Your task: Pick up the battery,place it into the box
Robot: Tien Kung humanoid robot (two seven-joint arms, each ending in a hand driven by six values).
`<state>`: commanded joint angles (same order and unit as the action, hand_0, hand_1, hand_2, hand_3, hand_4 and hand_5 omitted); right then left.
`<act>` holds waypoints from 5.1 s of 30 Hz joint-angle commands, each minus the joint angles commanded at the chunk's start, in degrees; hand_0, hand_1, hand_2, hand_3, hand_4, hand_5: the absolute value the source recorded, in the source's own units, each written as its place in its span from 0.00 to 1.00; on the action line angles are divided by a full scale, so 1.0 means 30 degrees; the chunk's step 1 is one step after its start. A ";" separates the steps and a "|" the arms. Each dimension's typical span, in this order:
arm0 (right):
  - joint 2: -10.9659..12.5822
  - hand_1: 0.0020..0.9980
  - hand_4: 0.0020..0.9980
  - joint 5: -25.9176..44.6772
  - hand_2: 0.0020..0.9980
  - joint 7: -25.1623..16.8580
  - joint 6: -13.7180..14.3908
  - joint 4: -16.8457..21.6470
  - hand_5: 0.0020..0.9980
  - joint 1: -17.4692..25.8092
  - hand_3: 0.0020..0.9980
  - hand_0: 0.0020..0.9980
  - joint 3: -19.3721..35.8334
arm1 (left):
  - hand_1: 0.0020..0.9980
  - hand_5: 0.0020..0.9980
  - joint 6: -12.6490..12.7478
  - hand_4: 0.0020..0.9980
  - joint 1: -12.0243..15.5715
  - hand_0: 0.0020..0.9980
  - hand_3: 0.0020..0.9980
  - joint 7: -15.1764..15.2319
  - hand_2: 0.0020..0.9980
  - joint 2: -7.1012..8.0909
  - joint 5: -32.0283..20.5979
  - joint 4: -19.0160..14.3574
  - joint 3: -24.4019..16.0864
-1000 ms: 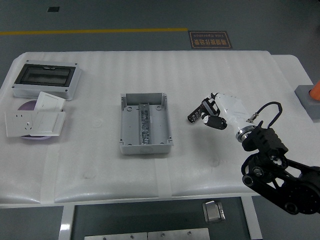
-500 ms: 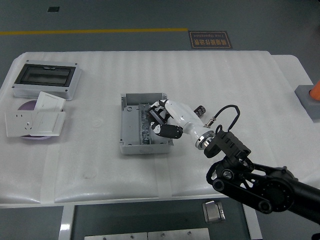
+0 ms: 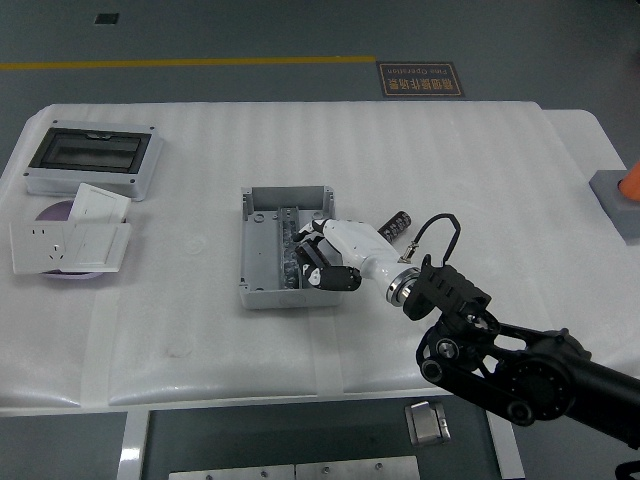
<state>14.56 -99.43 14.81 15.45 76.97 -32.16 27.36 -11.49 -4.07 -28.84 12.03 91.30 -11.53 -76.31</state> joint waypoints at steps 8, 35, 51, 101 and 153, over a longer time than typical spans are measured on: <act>0.0274 0.99 0.74 -0.0146 1.00 -0.0205 0.0586 -0.0137 0.14 0.0398 1.00 1.00 0.1978 | 0.70 0.19 -0.0056 0.52 -0.0034 0.64 0.60 -0.0010 0.61 -0.0056 0.0033 0.0006 -0.0041; 0.0500 0.97 0.96 -0.1312 1.00 0.1932 -0.3222 -0.4865 0.47 -0.0686 1.00 1.00 0.2830 | 0.70 0.20 -0.0081 0.53 -0.0204 0.63 0.59 0.0095 0.60 -0.0098 0.0094 0.0016 -0.0107; 0.0018 0.94 0.96 -0.1094 1.00 0.2091 -0.1687 -0.5667 0.49 -0.0850 1.00 1.00 0.2223 | 0.70 0.20 0.0010 0.53 -0.0178 0.63 0.59 0.0226 0.60 -0.0142 0.0076 0.0045 -0.0063; 0.0479 0.51 0.61 -0.1337 0.71 0.0660 -0.0455 0.1350 0.22 -0.0273 0.79 0.56 0.2262 | 0.69 0.19 0.0052 0.51 -0.0154 0.62 0.59 0.0223 0.62 -0.0172 0.0447 -0.0004 -0.0407; 0.3212 1.00 0.87 0.4718 1.00 -0.4578 0.2566 0.1174 0.39 0.5806 1.00 1.00 1.3564 | 0.68 0.19 -0.0314 0.51 -0.0314 0.61 0.59 -0.0271 0.61 -0.0088 0.0675 -0.0048 -0.0143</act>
<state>24.20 -85.27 1.08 23.15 80.50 -14.74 68.05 -12.43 -5.02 -29.65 11.77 93.32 -11.67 -76.74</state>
